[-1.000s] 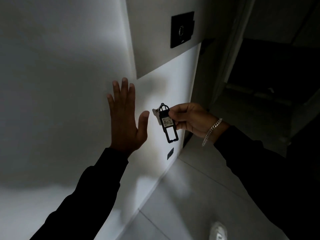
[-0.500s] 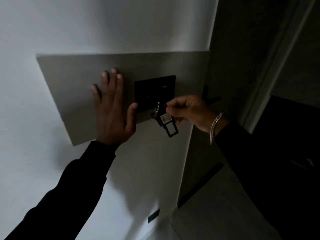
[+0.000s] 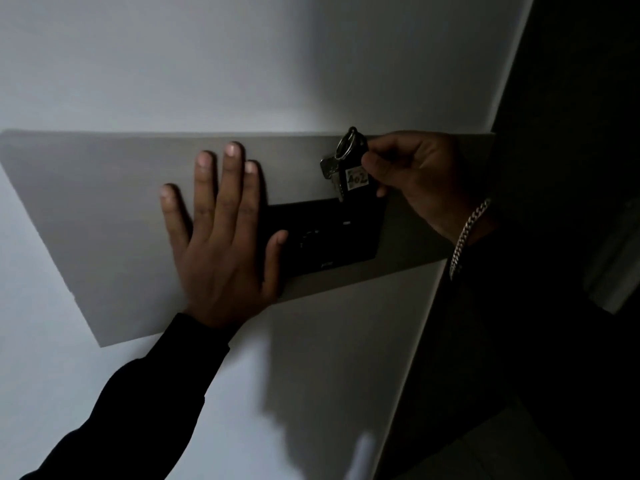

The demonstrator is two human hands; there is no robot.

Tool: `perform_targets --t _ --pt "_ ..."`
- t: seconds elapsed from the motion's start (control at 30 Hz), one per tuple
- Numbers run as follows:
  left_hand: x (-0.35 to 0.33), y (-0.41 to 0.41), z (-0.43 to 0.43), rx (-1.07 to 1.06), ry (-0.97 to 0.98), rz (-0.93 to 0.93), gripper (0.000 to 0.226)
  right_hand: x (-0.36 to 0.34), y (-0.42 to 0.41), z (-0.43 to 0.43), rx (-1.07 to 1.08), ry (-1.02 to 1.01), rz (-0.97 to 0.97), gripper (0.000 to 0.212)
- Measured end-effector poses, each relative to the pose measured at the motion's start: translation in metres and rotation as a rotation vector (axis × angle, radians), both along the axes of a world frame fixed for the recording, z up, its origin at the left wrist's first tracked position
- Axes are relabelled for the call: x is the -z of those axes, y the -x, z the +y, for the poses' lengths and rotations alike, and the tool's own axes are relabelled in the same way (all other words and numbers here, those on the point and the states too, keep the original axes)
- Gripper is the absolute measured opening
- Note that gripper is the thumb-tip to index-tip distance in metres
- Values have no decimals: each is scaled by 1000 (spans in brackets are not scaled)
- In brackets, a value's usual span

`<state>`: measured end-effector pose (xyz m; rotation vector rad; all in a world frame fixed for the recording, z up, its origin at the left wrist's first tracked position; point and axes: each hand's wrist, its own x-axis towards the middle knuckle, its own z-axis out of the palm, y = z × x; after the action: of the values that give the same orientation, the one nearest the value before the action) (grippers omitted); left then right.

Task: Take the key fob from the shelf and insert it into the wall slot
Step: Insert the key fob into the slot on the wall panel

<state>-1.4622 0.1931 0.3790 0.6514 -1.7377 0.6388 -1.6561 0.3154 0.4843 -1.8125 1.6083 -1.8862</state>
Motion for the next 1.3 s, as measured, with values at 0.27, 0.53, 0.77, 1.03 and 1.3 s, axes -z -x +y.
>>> perform_targets --t 0.27,0.53,0.77,1.03,1.3 --pt "-11 5 -3 -80 56 3 65 16 6 -9 -9 122 -54 17" --pt "-31 3 -13 -138 147 -18 64 22 -2 -14 -61 92 -130 16" --pt "-27 5 -17 -278 176 -62 70 39 12 -9 48 114 -5 16" --pt "-27 3 -14 -316 155 -86 73 10 29 5 -65 104 188 39" --pt "-24 1 -13 -342 161 -72 75 -19 17 4 -41 11 702 34"
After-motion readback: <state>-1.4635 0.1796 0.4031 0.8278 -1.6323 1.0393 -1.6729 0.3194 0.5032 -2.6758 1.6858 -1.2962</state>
